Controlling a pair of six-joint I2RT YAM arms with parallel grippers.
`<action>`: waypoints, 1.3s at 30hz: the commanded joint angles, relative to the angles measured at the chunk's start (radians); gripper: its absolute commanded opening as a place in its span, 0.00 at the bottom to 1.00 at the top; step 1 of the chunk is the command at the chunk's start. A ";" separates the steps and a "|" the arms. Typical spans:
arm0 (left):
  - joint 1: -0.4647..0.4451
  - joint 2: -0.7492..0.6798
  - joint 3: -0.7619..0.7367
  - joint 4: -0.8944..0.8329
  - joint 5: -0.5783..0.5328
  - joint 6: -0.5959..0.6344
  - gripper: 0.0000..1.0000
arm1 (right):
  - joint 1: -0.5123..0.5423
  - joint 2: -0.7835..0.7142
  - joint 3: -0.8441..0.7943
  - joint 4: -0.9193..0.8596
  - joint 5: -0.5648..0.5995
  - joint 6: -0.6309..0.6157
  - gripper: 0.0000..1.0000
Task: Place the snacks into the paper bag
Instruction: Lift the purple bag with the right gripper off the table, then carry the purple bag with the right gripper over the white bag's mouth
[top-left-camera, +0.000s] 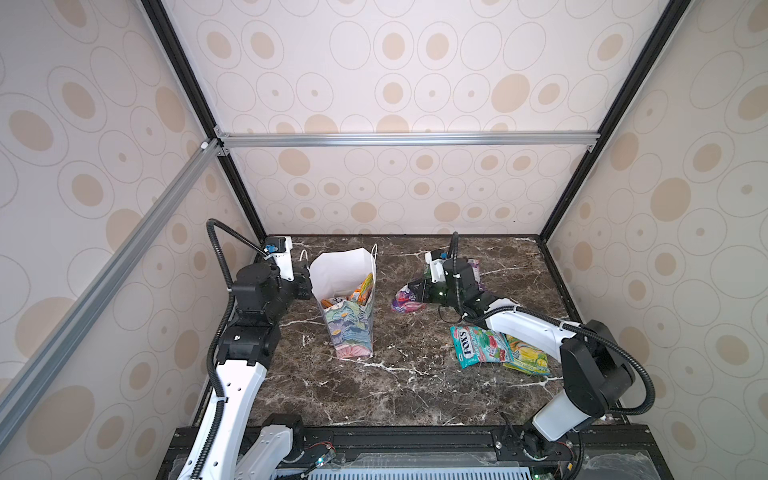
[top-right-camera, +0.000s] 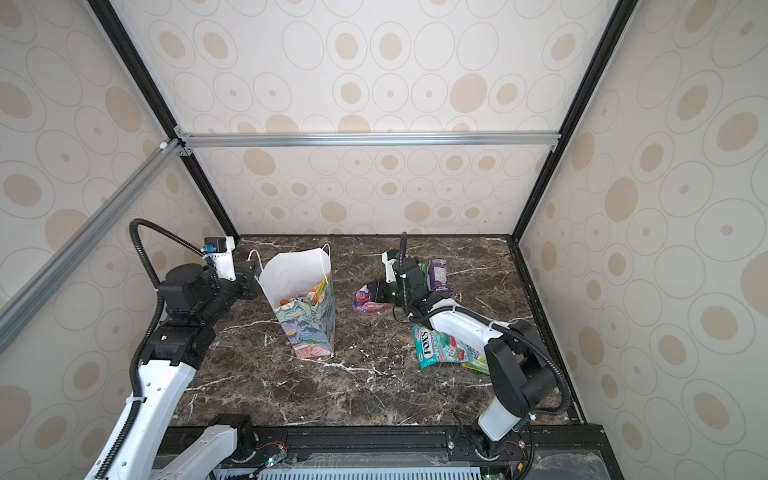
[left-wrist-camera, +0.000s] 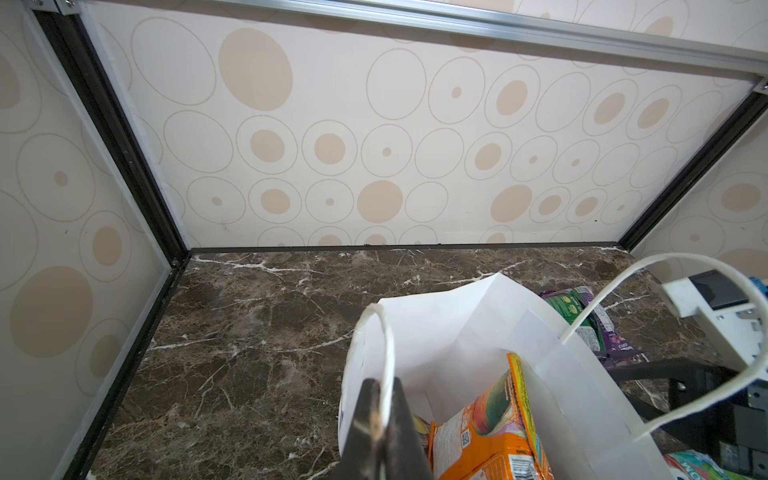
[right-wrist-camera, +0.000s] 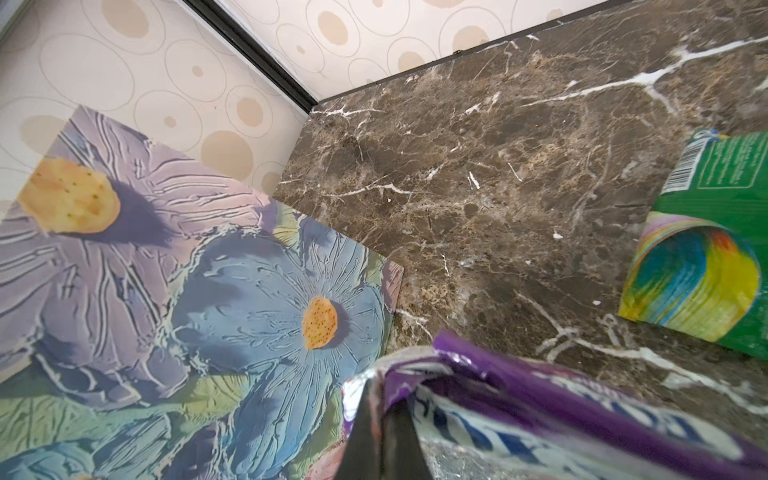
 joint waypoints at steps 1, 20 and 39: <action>0.005 -0.010 0.003 0.020 0.010 0.000 0.03 | 0.007 -0.040 0.048 -0.032 0.008 -0.042 0.00; 0.004 -0.015 0.003 0.021 0.008 -0.001 0.03 | 0.048 -0.244 0.178 -0.250 0.043 -0.213 0.00; 0.005 -0.016 0.004 0.021 0.013 -0.003 0.04 | 0.231 -0.322 0.440 -0.376 0.089 -0.378 0.00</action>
